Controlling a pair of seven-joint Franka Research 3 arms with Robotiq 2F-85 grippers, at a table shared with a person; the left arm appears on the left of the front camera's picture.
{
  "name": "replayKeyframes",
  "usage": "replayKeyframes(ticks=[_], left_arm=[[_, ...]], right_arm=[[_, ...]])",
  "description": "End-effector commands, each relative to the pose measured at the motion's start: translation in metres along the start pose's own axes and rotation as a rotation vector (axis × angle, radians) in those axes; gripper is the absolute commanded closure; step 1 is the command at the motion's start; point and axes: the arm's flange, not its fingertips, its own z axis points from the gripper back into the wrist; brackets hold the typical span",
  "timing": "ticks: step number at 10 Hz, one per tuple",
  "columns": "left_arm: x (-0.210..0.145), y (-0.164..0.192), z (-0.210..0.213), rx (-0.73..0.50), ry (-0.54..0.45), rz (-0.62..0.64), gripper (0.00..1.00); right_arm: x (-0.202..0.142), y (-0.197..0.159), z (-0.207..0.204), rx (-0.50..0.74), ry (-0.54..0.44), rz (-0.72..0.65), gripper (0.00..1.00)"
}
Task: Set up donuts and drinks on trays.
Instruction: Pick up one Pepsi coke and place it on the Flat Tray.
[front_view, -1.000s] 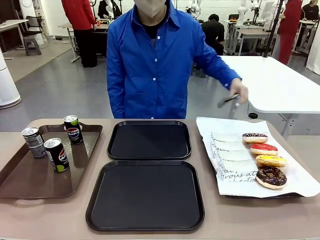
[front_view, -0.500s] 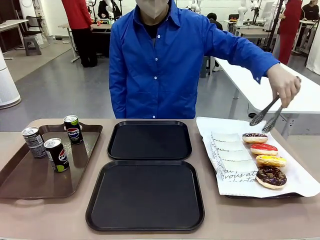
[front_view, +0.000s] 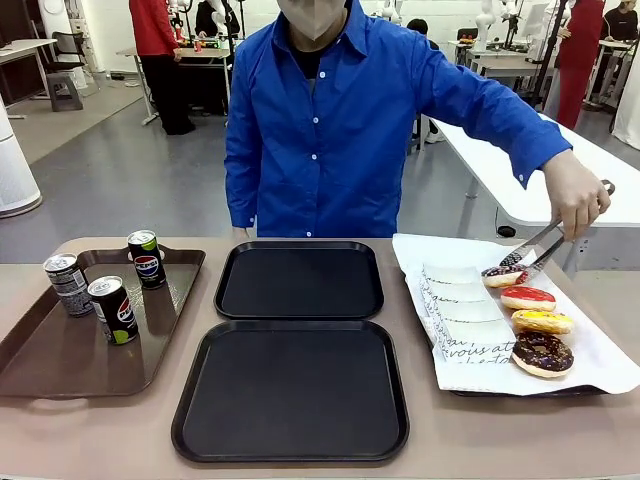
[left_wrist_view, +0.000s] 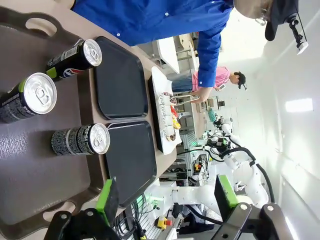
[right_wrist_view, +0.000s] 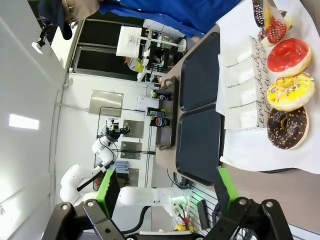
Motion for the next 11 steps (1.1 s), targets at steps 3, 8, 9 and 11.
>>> replayKeyframes(ticks=[3, 8, 9, 11], left_arm=[[0.001, -0.050, -0.034, 0.363, 0.056, -0.163, 0.00], [0.025, -0.092, -0.136, 0.805, 0.192, -0.195, 0.00], [0.030, -0.089, -0.155, 0.877, 0.202, -0.185, 0.00], [0.027, -0.077, -0.188, 1.023, 0.231, -0.187, 0.00]], right_arm=[[0.001, -0.002, 0.001, 0.019, -0.005, 0.005, 0.00], [0.001, -0.002, 0.001, 0.019, -0.005, 0.005, 0.00], [0.001, -0.002, 0.001, 0.019, -0.005, 0.005, 0.00], [0.001, -0.002, 0.001, 0.019, -0.005, 0.005, 0.00]])
